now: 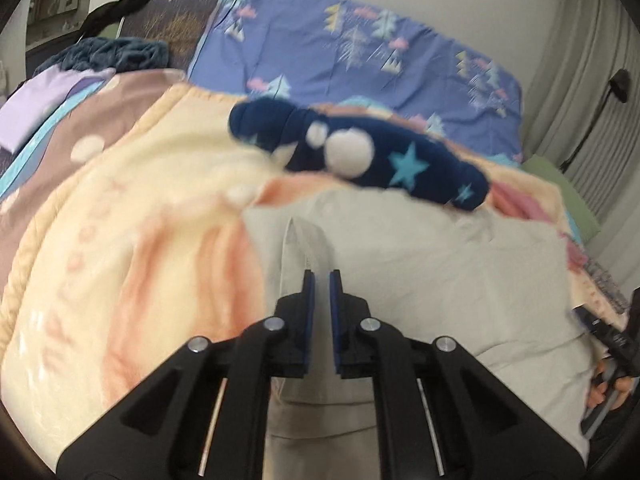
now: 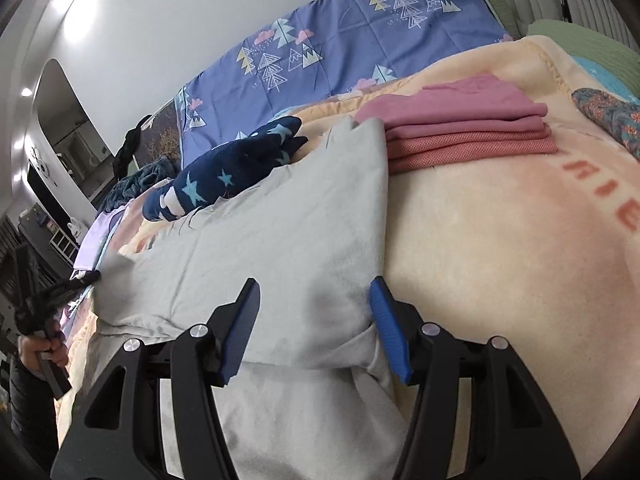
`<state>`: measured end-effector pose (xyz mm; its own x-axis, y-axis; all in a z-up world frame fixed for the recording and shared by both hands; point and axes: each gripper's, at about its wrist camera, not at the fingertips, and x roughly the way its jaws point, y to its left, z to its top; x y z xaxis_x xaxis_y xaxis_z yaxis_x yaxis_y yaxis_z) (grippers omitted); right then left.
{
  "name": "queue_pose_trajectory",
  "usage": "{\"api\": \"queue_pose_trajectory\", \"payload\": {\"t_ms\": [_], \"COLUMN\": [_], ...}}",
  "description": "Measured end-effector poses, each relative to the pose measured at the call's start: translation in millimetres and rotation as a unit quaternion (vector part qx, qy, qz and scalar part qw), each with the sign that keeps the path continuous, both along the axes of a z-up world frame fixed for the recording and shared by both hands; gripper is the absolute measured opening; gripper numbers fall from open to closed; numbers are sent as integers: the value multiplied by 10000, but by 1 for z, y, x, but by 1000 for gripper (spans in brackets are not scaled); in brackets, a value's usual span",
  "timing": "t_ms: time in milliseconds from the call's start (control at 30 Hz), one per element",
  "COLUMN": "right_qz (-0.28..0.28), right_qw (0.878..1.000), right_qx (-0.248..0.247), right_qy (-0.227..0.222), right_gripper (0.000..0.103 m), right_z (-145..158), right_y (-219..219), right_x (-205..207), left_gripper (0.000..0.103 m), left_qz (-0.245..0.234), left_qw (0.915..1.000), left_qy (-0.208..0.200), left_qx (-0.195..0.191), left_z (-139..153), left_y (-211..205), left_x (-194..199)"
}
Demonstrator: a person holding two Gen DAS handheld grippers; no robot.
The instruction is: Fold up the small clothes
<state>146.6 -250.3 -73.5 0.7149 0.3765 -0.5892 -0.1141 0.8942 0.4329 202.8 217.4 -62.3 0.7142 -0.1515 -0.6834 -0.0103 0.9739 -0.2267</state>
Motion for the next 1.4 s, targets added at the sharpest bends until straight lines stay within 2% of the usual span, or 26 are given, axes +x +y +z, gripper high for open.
{"api": "queue_pose_trajectory", "payload": {"t_ms": [33,100,167,233,300,367,433,467,533,567,600,667,733,767,800,867,967,1067,1100,1133,1167,1200,1233,1267,1333,1400], "right_qz": [-33,-107,-176,-229,-217,-223,-205,-160,-133,-181,-226,-257,-505,-670,-756,-686,-627,28,343,425,444,347,340,243,47,8], "right_qw": [10000,9999,9998,9996,9998,9988,9947,9905,9904,9915,9919,9931,9940,9914,9889,9907,9920,9957,9941,9921,9872,9772,9772,9825,9888,9934], "right_qx": [0,22,87,84,30,-436,-963,-1181,-899,-622,-523,-552,-730,-949,-1019,-677,-930,-921,-1028,-1170,-1484,-1950,-1947,-1709,-1336,-968], "right_qy": [-2,45,103,116,22,7,299,684,1043,1124,1133,1004,642,605,771,960,588,123,58,136,380,769,771,706,662,613], "right_gripper": [58,58,58,58,58,58,58,58,58,38,5,3,1,2,3,6,12,14,19,21,24,32,32,32,35,35], "right_z": [0,-2,-4,-1,8,23,30,29,22,16,12,8,12,11,2,-3,20,45,45,40,26,2,-14,-15,-1,8], "right_y": [-1,-3,-6,-8,-6,3,14,18,14,10,8,7,1,-2,-8,-19,-17,-7,0,7,13,17,15,9,-1,-13], "right_x": [-1,-2,-2,-2,0,11,30,50,77,89,93,94,84,85,89,89,66,23,6,0,-2,1,2,-2,-15,-34], "left_gripper": [20,32,34,43,45,45,46,48,62,62,62,63,65,65,65,65,70,71,74,75,76,80,80,80,78,78], "left_qz": [117,229,199,37,-147,-314,-479,-562,-656,-618,-612,-616,-667,-690,-659,-565,-452,-385,-409,-437,-433,-476,-509,-497,-594,-854], "left_qw": [9998,9995,9994,9987,9985,9986,9980,9976,9970,9961,9943,9940,9950,9956,9965,9974,9978,9975,9976,9974,9958,9913,9918,9913,9901,9892], "left_qy": [51,4,-218,-458,-455,-332,-280,-230,95,278,370,260,169,150,138,88,-105,-218,-180,-36,319,770,632,638,651,681], "left_qx": [137,205,172,200,275,282,307,329,409,560,789,865,725,609,498,430,481,544,526,573,748,952,990,1038,1090,974], "left_z": [-7,-9,-4,2,-2,-7,-10,-13,-24,-34,-44,-42,-40,-41,-40,-34,-20,-9,-12,-19,-33,-52,-51,-44,-36,-35], "left_y": [2,2,1,-3,-13,-27,-44,-53,-69,-76,-83,-86,-82,-78,-74,-69,-56,-36,-31,-29,-29,-31,-32,-32,-33,-31], "left_x": [1,-1,-5,-13,-11,-4,3,10,23,30,32,29,25,24,23,19,2,-26,-34,-38,-38,-35,-40,-44,-55,-74]}}
